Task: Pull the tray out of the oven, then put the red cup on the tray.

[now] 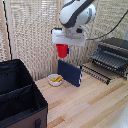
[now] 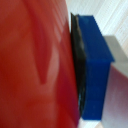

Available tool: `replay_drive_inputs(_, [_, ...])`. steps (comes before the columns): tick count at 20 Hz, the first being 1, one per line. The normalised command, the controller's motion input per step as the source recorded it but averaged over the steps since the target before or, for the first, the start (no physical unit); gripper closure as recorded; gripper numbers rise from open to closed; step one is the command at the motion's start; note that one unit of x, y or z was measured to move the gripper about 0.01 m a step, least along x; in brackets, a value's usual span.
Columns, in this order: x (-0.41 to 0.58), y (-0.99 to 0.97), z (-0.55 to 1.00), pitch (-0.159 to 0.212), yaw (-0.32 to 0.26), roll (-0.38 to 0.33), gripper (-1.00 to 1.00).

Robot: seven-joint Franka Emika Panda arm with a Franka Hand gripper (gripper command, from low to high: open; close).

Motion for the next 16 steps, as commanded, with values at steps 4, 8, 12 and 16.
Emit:
replay_drive_inputs(4, [0.164, -0.57, 0.54, 0.000, -0.175, 0.023, 1.00])
replay_drive_inputs(8, [0.016, -0.63, 0.45, 0.000, -0.181, 0.018, 1.00])
replay_drive_inputs(12, [-0.015, -0.68, 0.32, 0.000, -0.179, 0.010, 1.00])
replay_drive_inputs(16, [-0.084, -0.71, 0.22, 0.000, -0.173, 0.009, 1.00])
